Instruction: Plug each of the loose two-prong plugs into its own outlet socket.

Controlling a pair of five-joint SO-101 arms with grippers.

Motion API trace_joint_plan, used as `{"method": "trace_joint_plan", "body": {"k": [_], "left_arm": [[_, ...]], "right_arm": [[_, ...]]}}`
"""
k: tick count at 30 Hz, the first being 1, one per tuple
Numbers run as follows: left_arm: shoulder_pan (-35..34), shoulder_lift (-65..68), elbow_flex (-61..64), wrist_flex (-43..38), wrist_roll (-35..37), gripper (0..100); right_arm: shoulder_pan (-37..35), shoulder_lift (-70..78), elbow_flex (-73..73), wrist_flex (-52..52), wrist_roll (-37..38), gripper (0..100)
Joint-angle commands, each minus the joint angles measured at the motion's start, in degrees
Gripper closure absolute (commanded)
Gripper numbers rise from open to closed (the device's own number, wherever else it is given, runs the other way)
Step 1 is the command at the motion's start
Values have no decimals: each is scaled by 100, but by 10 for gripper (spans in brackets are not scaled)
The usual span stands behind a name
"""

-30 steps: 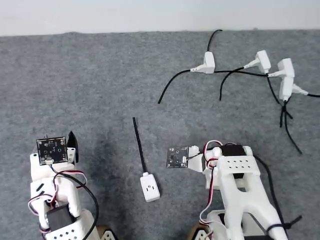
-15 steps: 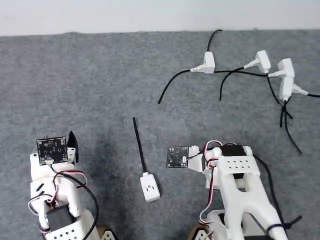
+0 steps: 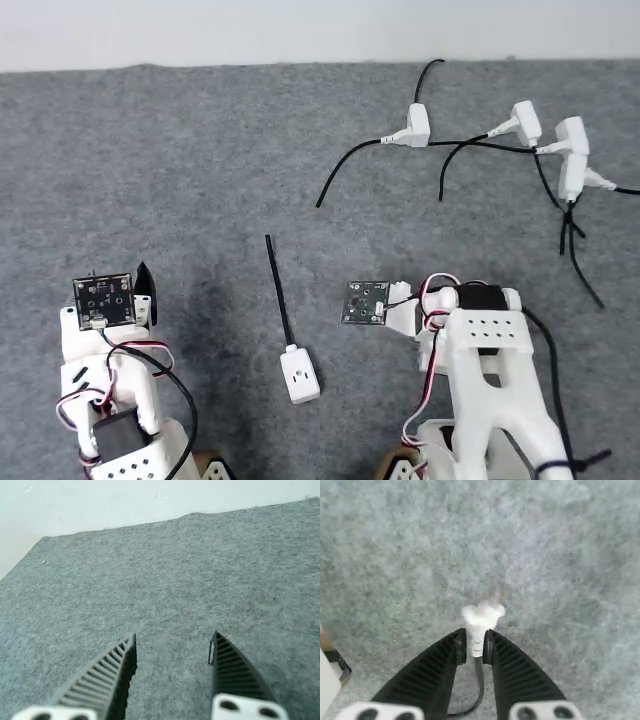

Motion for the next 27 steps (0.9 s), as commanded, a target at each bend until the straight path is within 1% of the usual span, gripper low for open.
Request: {"method": "trace_joint_plan", "body": {"k": [1,7,15,17,20,22,27], "left_arm": [[44,-62,-92,-114,-70,773],[44,-62,-92,-114,-70,773],[44,-62,-92,-114,-62,773],[44,-62,-92,-114,-62,773],[44,-62,-92,-114,-62,773],[44,-62,-92,-114,-62,773],[44,-62,-92,-114,-62,773]], "right_arm": [[75,-198,-316,154,-70,920],[84,-136,-281,365,-70,919],[330,-198,-229,356,-53,916],[365,-198,-229,365,-53,890],[418,-198,-229,356,-53,816],[400,-198,-229,347,-44,787],[382,-127,-132,207,-44,786]]}}
